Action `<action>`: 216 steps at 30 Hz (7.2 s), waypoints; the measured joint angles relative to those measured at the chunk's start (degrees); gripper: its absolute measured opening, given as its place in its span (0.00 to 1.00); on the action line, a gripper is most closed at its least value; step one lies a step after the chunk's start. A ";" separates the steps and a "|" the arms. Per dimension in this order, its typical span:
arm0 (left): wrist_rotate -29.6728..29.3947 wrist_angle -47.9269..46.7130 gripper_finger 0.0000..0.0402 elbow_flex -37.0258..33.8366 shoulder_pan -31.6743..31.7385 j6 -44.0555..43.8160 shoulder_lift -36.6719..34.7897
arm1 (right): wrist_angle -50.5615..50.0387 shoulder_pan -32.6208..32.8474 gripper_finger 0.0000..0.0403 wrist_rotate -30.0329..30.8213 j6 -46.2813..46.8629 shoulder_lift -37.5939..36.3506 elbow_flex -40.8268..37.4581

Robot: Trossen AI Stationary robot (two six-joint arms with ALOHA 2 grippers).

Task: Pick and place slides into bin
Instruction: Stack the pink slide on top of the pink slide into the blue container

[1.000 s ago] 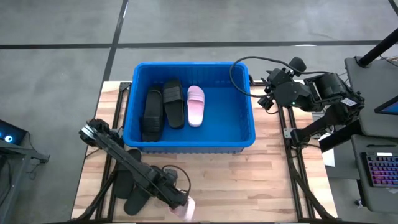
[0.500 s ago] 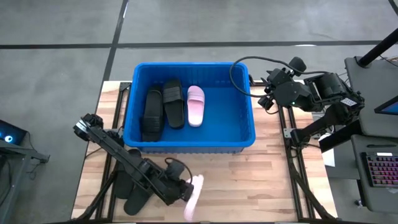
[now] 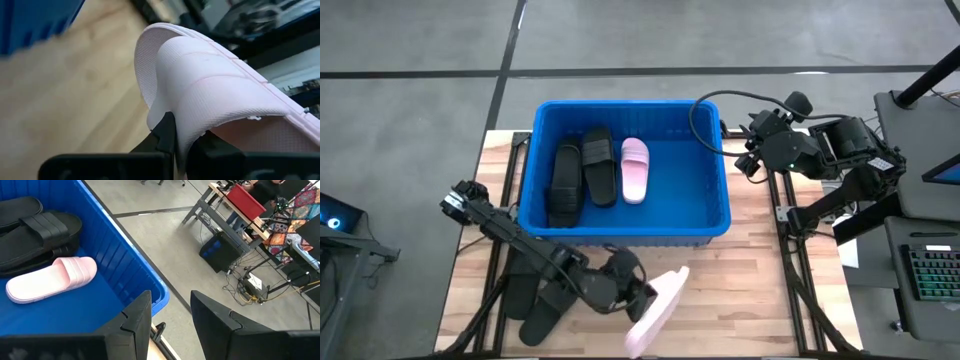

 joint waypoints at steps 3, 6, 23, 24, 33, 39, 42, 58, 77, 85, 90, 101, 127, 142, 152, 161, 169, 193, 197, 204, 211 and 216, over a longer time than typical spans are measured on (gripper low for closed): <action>-0.68 4.42 0.00 0.00 1.78 6.15 -0.01 | 0.00 -0.01 0.32 -0.01 0.00 0.00 0.00; -0.65 8.89 0.00 0.01 3.58 12.98 -0.10 | 0.01 -0.01 0.32 -0.46 0.63 -0.17 0.00; -2.06 16.27 0.00 0.67 15.41 41.02 -6.66 | 0.00 0.00 0.32 -9.03 4.11 -1.98 0.00; -2.52 16.10 0.00 0.68 16.11 41.95 -7.16 | 0.01 0.00 0.32 -9.05 4.11 -2.16 0.00; -2.89 11.49 0.00 0.70 22.75 50.19 -11.24 | 0.04 0.00 0.32 -6.03 4.04 -2.84 0.00; -4.50 0.39 0.00 0.70 29.81 50.89 -12.80 | 1.14 -0.01 0.32 1.24 4.09 -3.08 0.00; -4.35 -1.95 0.00 0.70 33.42 54.15 -12.87 | 3.45 0.00 0.32 2.16 4.09 -3.04 0.00; -9.45 -12.88 0.00 1.59 45.19 72.77 -10.19 | 16.79 0.00 0.32 3.50 4.11 -2.99 0.00; -18.83 -15.88 0.00 1.70 45.79 72.36 1.55 | 20.26 0.00 0.32 3.50 4.11 -2.99 0.00; -22.76 -15.75 0.00 1.70 46.50 71.95 3.94 | 20.27 0.00 0.32 3.63 4.10 -2.09 -0.02; -23.00 -15.87 0.00 1.68 46.62 74.06 5.03 | 20.23 0.00 0.32 3.61 4.07 -1.65 0.00; -23.62 -15.78 0.00 1.68 47.24 73.73 7.88 | 19.98 -0.02 0.32 3.51 3.56 -0.87 -0.07; -23.25 -13.31 0.00 1.90 48.59 73.78 16.90 | 19.98 -0.02 0.32 3.48 1.90 -0.94 -0.07; -27.06 -16.23 0.00 1.70 48.70 73.72 14.24 | 19.98 -0.02 0.32 3.45 0.98 -0.94 -0.07; -27.94 -18.49 0.00 1.70 48.68 73.83 13.95 | 19.95 -0.02 0.32 3.47 0.37 -0.94 -0.07; -22.68 -19.23 0.00 1.66 49.23 73.80 14.11 | 19.65 -0.02 0.32 3.48 0.37 -0.94 -0.07; -21.86 -18.50 0.00 1.62 49.31 73.80 14.42 | 18.37 -0.02 0.32 3.48 0.39 -0.94 -0.07; -9.54 -19.05 0.49 1.57 49.71 74.25 13.97 | 16.65 0.00 0.32 3.45 0.42 -0.94 -0.07; -8.43 -19.35 0.55 1.57 49.71 76.43 13.18 | 16.50 0.00 0.32 3.43 0.44 -0.94 -0.07; -5.51 -20.01 0.61 1.46 49.80 77.25 10.74 | 16.44 0.00 0.32 3.43 0.43 -0.94 -0.07; -3.20 -22.60 0.65 1.46 49.80 77.34 10.38 | 15.59 0.00 0.32 3.41 0.63 -0.94 -0.07; -2.34 -23.80 0.65 1.49 49.80 77.23 10.11 | 15.21 0.00 0.32 3.43 0.63 -0.94 -0.07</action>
